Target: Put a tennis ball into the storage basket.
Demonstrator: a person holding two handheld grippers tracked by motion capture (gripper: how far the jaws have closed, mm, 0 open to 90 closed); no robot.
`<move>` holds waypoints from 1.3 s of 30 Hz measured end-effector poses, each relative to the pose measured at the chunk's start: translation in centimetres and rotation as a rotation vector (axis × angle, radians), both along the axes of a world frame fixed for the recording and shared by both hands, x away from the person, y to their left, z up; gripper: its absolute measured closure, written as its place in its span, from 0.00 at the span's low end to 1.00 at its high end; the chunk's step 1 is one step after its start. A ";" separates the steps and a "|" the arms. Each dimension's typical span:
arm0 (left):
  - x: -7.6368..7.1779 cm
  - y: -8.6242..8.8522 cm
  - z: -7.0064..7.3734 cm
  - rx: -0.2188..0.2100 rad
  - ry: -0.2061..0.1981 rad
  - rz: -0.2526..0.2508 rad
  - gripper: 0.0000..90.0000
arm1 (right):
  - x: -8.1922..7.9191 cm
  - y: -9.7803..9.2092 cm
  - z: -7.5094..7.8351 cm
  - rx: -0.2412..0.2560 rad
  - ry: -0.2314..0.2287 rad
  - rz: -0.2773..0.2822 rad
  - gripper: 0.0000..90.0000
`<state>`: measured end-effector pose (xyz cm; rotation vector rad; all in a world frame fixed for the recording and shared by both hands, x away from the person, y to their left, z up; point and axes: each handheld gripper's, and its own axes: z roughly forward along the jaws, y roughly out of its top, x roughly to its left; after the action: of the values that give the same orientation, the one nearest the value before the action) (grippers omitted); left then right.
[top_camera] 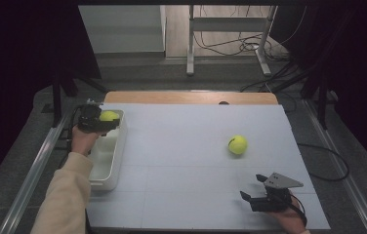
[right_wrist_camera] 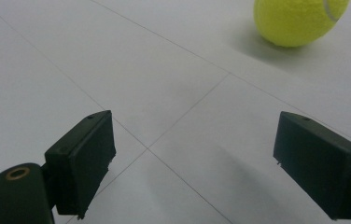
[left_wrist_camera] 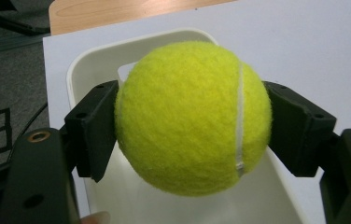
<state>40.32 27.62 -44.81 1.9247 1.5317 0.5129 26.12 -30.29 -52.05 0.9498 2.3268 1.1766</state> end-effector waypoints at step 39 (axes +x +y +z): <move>-4.6 -4.1 2.9 -0.134 -0.185 -0.186 0.14 | 1.6 0.5 -0.1 0.034 0.029 -0.009 0.15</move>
<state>35.67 23.55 -41.92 1.8388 1.2258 0.4798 27.72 -29.81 -52.14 0.9942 2.3297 1.2105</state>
